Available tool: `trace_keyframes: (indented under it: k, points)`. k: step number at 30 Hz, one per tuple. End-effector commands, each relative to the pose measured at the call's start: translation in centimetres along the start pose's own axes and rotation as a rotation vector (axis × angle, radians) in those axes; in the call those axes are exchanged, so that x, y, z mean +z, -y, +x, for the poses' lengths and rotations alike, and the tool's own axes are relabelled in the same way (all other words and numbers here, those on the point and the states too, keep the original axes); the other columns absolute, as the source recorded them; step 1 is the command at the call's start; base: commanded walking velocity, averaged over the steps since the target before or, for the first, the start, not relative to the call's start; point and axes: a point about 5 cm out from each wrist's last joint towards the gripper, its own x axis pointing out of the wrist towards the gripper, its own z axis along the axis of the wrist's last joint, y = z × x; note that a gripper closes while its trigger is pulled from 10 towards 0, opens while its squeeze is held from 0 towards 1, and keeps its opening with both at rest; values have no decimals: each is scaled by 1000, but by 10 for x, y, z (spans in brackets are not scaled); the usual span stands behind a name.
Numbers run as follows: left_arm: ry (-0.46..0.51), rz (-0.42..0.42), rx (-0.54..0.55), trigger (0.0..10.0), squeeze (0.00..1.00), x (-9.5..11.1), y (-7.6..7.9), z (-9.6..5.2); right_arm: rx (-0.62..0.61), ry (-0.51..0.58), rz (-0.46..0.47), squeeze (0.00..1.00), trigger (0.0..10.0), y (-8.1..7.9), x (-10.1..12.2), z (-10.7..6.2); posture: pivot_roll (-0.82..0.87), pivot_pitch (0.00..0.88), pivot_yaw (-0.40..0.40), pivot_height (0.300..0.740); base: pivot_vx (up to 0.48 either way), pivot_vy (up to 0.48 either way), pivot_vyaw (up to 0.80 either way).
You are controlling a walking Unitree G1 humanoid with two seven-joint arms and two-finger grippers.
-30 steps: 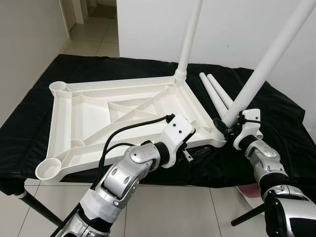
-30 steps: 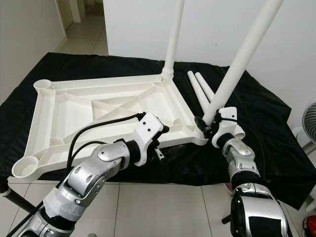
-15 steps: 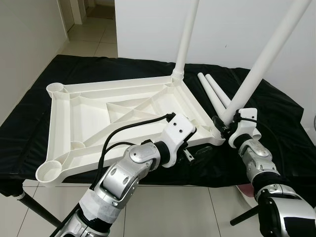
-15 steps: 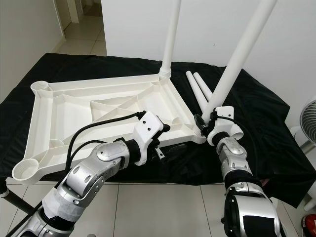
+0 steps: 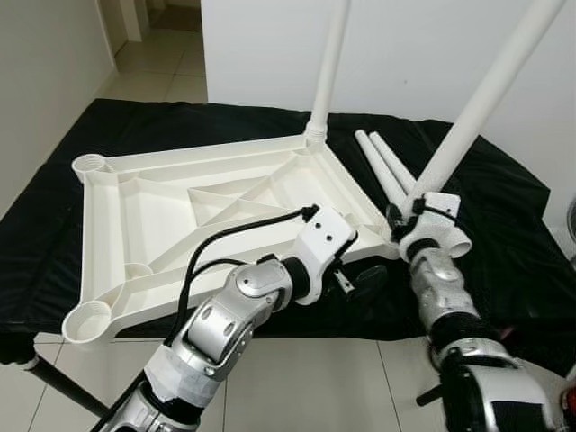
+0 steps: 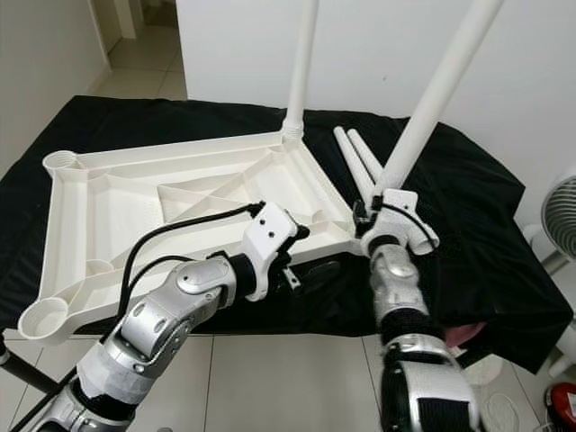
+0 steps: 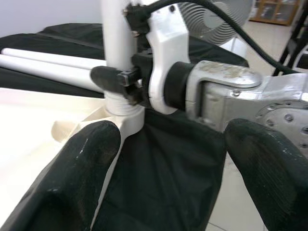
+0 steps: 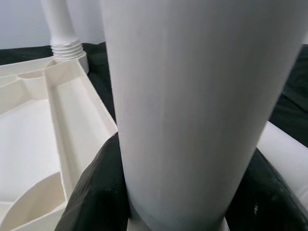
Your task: Building children table
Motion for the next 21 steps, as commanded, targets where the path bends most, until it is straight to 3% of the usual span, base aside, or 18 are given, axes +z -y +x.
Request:
trace_keyframes:
  k: [1, 5, 11, 21]
  points:
    - [-2, 6, -55, 10000, 0, 2, 5, 2, -80, -119, -4, 0, 10000, -1, -26, -11, -41, 0, -43, 740, 0, 0, 0]
    - [5, 6, -45, 10000, 0, 2, 3, 2, -178, -92, -10, 0, 10000, -16, -22, -19, -41, 0, -48, 740, 0, 0, 0]
    - [9, 11, -37, 10000, 0, 4, 0, 2, -222, -84, 29, 0, 10000, -30, -21, -30, -41, 0, -48, 740, 0, 0, 0]
    - [14, 16, -31, 10000, 0, 5, -2, 2, -271, -113, 46, 0, 10000, -32, -23, -39, -40, 0, -53, 740, 0, 0, 0]
